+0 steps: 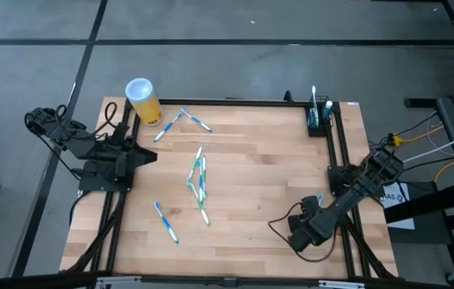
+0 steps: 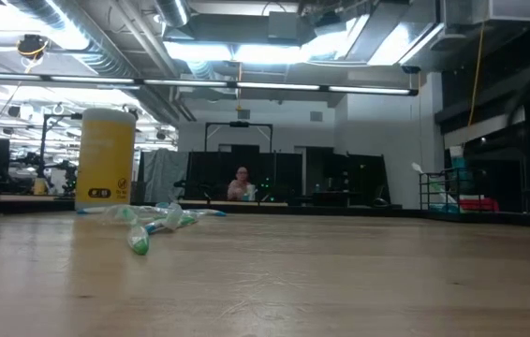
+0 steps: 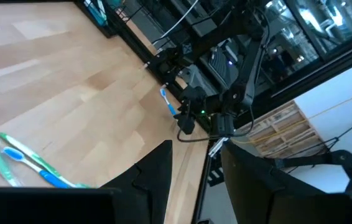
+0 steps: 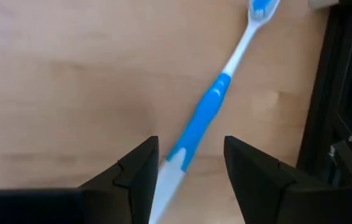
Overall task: Pick & Place toothbrushing station
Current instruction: Put the blue toothbrush into the mesh organizer
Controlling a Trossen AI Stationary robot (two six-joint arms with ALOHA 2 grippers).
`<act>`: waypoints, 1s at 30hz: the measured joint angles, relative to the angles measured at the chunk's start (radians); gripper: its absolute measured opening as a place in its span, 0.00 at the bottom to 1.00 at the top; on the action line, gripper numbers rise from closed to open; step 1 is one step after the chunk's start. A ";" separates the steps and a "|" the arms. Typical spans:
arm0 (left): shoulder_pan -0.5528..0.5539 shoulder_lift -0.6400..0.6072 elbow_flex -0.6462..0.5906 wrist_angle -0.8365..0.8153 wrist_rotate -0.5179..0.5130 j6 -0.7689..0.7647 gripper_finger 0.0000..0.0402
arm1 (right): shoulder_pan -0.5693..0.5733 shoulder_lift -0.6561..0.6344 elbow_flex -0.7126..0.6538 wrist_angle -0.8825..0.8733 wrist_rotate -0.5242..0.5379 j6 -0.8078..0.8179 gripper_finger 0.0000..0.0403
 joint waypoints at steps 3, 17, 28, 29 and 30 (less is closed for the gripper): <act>0.000 0.008 0.000 0.012 0.007 -0.007 0.33 | 0.052 0.000 0.000 0.020 0.008 0.001 0.43; 0.000 0.042 0.000 0.051 0.044 -0.070 0.33 | 0.110 -0.007 -0.050 0.209 0.208 -0.006 0.40; 0.000 0.092 0.000 0.163 0.060 -0.031 0.33 | 0.029 0.003 -0.043 0.352 0.457 -0.059 0.39; 0.000 0.094 0.000 0.167 0.061 -0.030 0.33 | 0.028 0.005 -0.045 0.391 0.504 -0.075 0.38; 0.000 0.096 0.000 0.170 0.066 -0.026 0.33 | 0.026 0.007 -0.046 0.440 0.544 -0.094 0.38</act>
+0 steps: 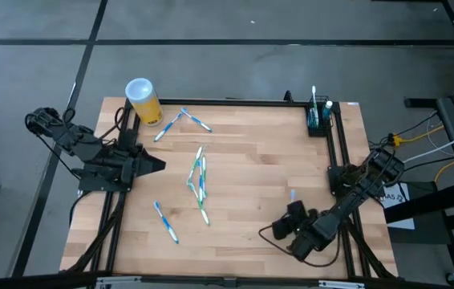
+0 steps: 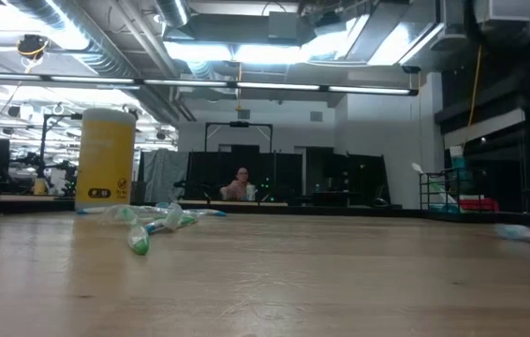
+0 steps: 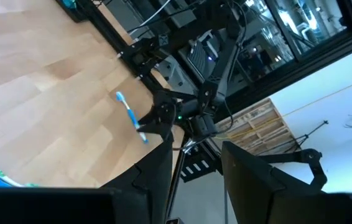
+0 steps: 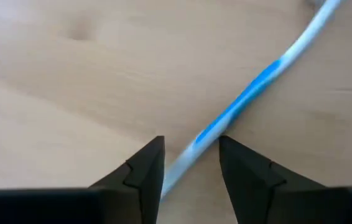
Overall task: Pick & Place toothbrushing station
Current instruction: Put the blue toothbrush into the mesh organizer
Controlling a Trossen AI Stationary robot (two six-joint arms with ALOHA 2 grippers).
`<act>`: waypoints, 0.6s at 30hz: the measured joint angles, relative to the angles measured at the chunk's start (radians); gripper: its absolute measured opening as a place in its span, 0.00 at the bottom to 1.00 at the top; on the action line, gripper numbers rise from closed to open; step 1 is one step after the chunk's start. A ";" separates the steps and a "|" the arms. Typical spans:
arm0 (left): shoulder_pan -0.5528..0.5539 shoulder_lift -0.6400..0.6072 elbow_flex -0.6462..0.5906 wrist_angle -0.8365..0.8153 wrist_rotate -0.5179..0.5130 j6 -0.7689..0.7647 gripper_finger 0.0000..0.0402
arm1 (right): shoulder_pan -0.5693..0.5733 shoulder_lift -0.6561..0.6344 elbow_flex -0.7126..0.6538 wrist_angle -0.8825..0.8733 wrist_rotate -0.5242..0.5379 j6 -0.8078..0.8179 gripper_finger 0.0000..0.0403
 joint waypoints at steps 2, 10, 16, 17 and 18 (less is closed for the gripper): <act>0.000 0.002 0.000 0.006 0.011 0.002 0.33 | -0.012 0.002 0.001 0.129 0.062 -0.064 0.36; 0.000 0.008 0.000 0.032 0.018 0.036 0.33 | -0.090 0.032 0.002 0.424 0.189 -0.233 0.29; 0.000 0.009 0.000 0.032 0.020 0.059 0.33 | -0.170 0.032 0.002 0.327 0.350 0.022 0.29; 0.000 0.009 0.000 0.032 0.020 0.064 0.33 | -0.192 0.032 0.002 0.311 0.341 0.046 0.29; 0.000 0.009 0.000 0.032 0.020 0.069 0.33 | -0.216 0.032 0.005 0.291 0.325 0.056 0.29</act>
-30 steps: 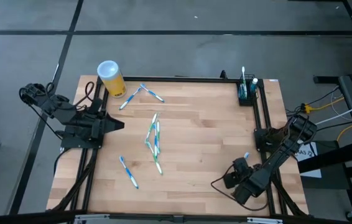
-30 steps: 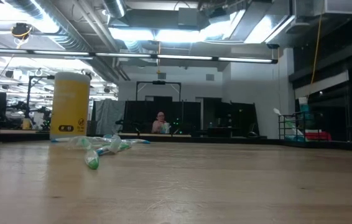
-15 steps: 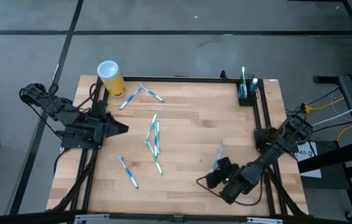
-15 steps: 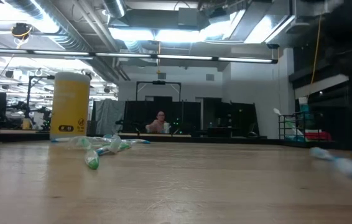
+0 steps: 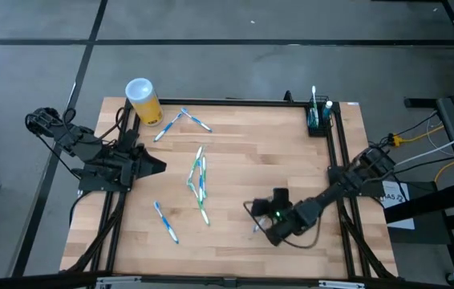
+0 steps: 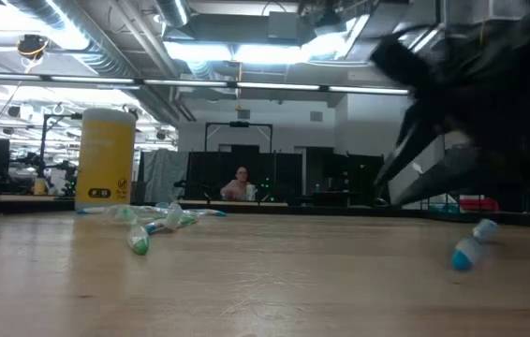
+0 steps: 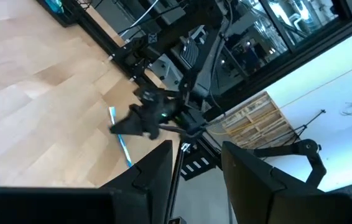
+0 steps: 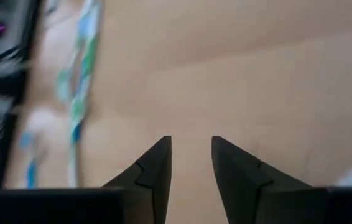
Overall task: Pick & Place toothbrushing station
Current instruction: Put the blue toothbrush into the mesh organizer
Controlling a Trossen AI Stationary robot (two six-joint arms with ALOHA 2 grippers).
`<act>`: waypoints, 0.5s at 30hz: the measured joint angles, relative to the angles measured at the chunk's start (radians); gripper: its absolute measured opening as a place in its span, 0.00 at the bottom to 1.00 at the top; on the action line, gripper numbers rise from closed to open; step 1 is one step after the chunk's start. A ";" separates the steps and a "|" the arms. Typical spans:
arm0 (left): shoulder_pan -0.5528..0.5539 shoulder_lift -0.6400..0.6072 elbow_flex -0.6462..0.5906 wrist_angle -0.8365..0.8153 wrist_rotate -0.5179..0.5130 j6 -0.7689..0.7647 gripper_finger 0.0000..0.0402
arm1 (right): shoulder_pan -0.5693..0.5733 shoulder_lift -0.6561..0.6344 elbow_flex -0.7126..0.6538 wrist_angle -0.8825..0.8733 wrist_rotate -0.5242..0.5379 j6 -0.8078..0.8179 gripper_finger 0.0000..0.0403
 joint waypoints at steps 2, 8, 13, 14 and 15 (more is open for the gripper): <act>0.000 0.000 0.000 0.000 0.000 0.008 0.33 | -0.045 0.000 0.026 -0.055 -0.048 0.014 0.29; 0.000 0.000 0.000 0.000 0.000 0.055 0.33 | -0.127 0.000 0.190 -0.142 -0.001 -0.111 0.29; 0.000 0.000 0.000 -0.001 -0.003 0.108 0.33 | -0.157 0.000 0.410 -0.148 0.069 -0.436 0.29; 0.000 0.000 0.000 -0.001 -0.005 0.119 0.33 | -0.156 -0.001 0.460 -0.155 0.085 -0.489 0.29; 0.000 0.000 0.000 -0.001 -0.007 0.130 0.33 | -0.155 -0.002 0.512 -0.180 0.093 -0.519 0.29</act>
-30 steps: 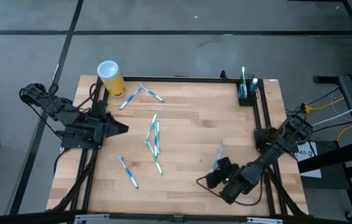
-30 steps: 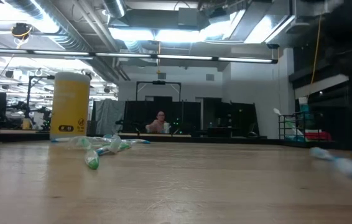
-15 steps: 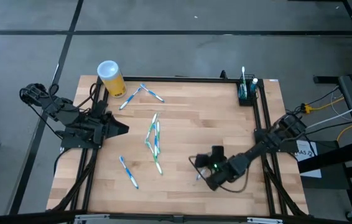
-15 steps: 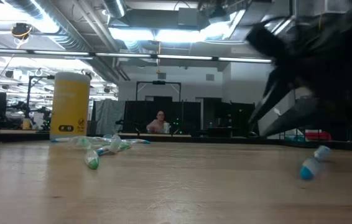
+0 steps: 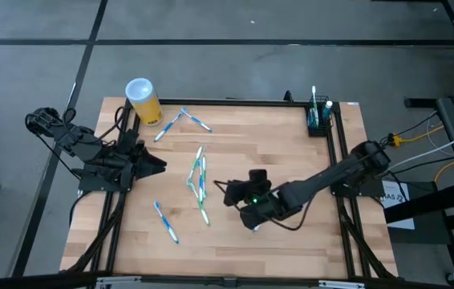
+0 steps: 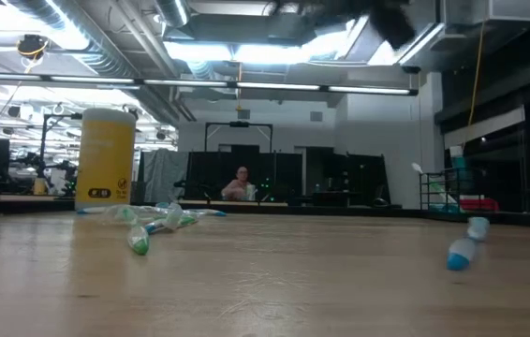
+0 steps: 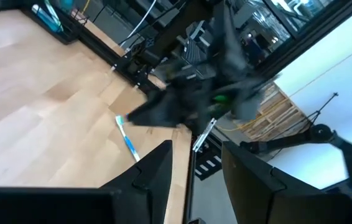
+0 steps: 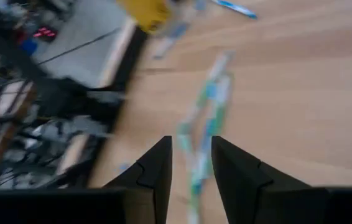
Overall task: Pick & Place toothbrushing station
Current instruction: Put the blue toothbrush into the mesh organizer
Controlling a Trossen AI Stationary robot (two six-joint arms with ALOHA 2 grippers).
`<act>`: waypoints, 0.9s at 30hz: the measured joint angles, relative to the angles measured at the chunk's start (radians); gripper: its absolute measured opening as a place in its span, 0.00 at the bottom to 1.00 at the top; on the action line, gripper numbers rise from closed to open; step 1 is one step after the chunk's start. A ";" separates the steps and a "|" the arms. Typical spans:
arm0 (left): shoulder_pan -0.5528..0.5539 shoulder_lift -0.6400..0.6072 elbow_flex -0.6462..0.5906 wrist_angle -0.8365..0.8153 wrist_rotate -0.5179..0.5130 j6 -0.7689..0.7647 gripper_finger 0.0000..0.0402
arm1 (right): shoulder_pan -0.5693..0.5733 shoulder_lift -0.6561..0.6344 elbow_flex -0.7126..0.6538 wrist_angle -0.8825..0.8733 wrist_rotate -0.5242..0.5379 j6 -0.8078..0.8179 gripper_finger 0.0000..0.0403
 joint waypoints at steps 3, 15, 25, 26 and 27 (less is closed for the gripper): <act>0.000 0.000 0.000 0.000 -0.001 0.032 0.33 | 0.005 0.000 0.152 -0.183 -0.007 0.014 0.28; 0.000 0.000 0.000 -0.003 -0.004 0.168 0.33 | 0.045 0.025 0.540 -0.099 0.142 -0.722 0.23; 0.003 -0.054 0.000 -0.014 -0.053 0.199 0.33 | -0.087 0.025 0.743 -0.105 -0.092 -0.903 0.23; 0.003 -0.063 0.000 -0.021 -0.057 0.199 0.33 | -0.117 0.025 0.759 -0.226 -0.150 -0.801 0.23; 0.003 -0.071 0.000 -0.031 -0.059 0.199 0.33 | -0.149 0.026 0.763 -0.293 -0.225 -0.739 0.23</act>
